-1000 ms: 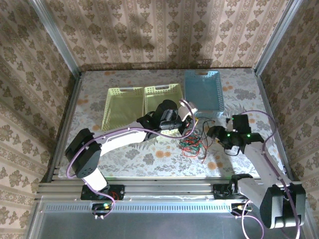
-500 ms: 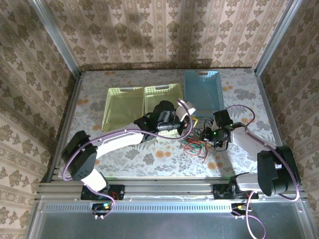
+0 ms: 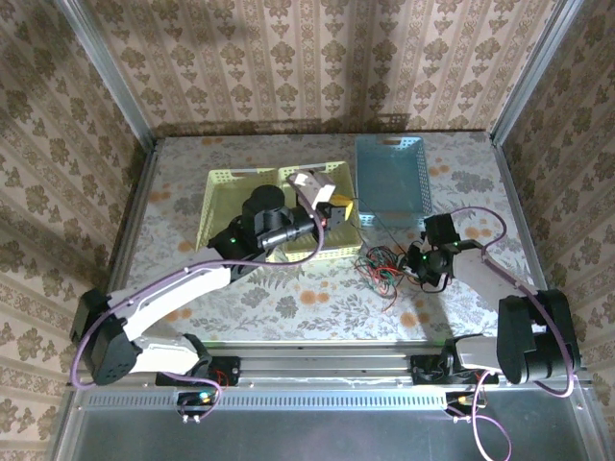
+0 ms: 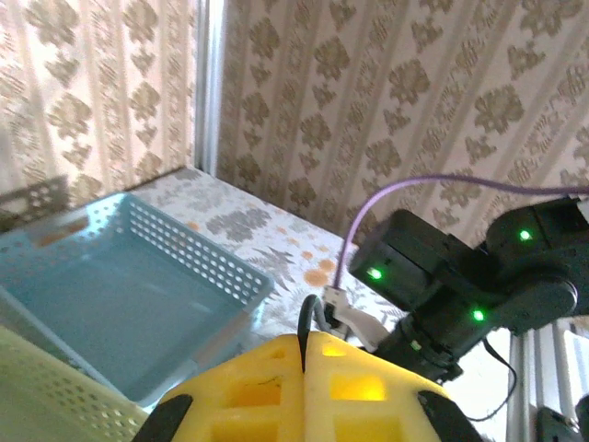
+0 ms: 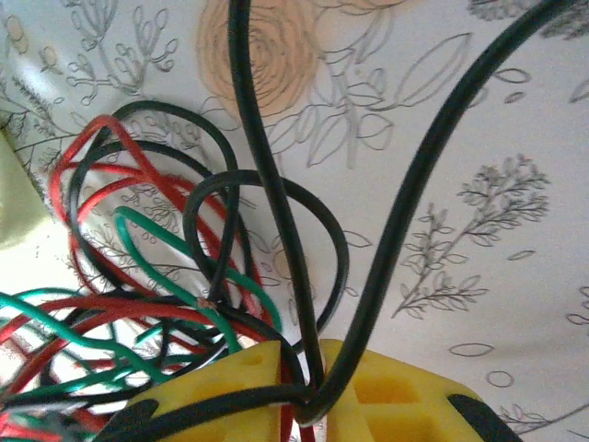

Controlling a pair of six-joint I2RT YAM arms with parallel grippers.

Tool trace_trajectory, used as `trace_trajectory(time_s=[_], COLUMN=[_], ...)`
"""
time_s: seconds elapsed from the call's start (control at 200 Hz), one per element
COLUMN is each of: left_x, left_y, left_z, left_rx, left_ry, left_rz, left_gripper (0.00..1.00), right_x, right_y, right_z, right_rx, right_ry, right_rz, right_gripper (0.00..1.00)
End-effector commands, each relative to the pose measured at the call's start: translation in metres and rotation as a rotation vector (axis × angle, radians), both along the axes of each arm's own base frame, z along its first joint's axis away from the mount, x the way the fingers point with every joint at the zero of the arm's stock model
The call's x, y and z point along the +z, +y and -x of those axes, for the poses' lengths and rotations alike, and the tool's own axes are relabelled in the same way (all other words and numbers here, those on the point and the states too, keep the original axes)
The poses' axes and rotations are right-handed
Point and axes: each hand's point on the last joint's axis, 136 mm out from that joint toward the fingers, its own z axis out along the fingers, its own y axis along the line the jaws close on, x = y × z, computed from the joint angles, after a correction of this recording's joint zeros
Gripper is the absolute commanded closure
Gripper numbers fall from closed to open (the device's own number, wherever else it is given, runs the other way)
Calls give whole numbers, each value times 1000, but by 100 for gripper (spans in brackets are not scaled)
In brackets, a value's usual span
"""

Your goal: Untangle the cables

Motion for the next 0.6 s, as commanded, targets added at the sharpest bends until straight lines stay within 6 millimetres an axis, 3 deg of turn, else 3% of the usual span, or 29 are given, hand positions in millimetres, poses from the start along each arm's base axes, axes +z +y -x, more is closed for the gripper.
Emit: trace_trajectory(time_s=[0.0, 0.165, 0.225, 0.285, 0.33, 0.37, 0.595], left_x=[73, 95, 90, 80, 69, 61, 20], left_y=[35, 53, 51, 45, 37, 30, -5], left_z=[-7, -5, -4, -3, 0, 4, 24], left_rx=[105, 106, 96, 72, 43, 12, -112], left_ry=[-122, -145, -150, -135, -112, -96, -36], left_rz=[207, 262, 228, 182, 148, 128, 9], left_gripper=[100, 100, 100, 100, 100, 100, 100], right_x=[-12, -16, -14, -4, 8, 21, 121], right_y=[-13, -18, -16, -6, 1, 3, -3], right_z=[21, 25, 23, 16, 10, 6, -8], right_rx=[-43, -68, -64, -29, 0, 14, 62], right_ry=[81, 98, 81, 25, -37, -95, -495], right_rz=[36, 37, 23, -34, -70, -76, -5], right_gripper=[81, 81, 79, 69, 56, 50, 39])
